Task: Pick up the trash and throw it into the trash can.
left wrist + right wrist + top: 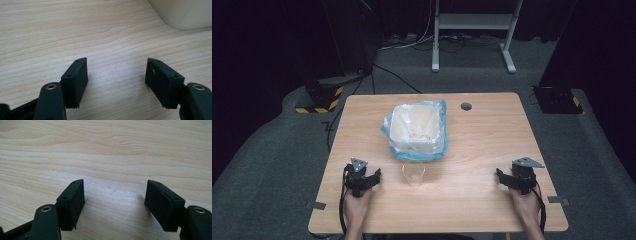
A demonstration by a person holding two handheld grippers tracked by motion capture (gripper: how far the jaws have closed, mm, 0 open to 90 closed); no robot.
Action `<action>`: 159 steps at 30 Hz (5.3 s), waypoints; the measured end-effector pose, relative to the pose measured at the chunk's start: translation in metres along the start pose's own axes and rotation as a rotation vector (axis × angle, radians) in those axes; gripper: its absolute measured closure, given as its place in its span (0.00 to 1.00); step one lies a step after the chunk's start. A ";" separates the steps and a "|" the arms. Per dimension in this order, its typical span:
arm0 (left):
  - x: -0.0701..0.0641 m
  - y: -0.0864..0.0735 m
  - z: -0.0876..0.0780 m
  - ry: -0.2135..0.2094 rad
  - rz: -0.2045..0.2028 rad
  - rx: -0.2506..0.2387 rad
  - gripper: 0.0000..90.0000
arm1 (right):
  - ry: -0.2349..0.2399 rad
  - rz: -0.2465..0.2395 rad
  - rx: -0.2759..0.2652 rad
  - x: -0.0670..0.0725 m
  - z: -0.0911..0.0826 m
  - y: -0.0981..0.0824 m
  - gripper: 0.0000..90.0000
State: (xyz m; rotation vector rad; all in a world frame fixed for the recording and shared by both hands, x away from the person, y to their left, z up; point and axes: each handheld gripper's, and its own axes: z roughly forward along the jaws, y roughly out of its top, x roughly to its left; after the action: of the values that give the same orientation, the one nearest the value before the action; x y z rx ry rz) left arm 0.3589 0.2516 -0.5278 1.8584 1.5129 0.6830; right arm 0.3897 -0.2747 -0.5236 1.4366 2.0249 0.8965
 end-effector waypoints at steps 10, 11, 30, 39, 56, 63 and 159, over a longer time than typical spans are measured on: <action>-0.001 0.000 0.000 -0.003 0.002 0.002 0.36 | 0.003 0.004 0.002 -0.001 0.000 0.000 0.34; -0.001 0.000 0.000 -0.003 0.002 0.002 0.34 | 0.003 0.004 0.002 -0.001 0.000 0.000 0.34; -0.004 0.002 -0.002 0.004 0.017 0.037 0.30 | 0.002 0.004 0.001 0.000 0.000 0.000 0.34; -0.008 0.003 -0.012 -0.039 0.009 0.009 0.30 | 0.002 0.004 0.001 0.000 0.000 0.000 0.34; -0.015 0.013 -0.031 -0.099 0.006 -0.026 0.31 | 0.002 0.004 0.001 0.000 0.000 0.000 0.34; -0.023 0.018 -0.034 -0.122 0.028 -0.026 0.31 | 0.002 0.004 0.001 0.000 0.000 0.000 0.34; -0.082 0.065 -0.051 -0.402 0.116 -0.030 0.94 | -0.002 0.004 0.002 0.000 0.000 0.000 0.34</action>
State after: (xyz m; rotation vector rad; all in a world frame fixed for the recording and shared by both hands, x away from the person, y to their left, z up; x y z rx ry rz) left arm 0.3472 0.1700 -0.4450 1.9312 1.1381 0.3502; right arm 0.3895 -0.2746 -0.5237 1.4425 2.0223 0.8952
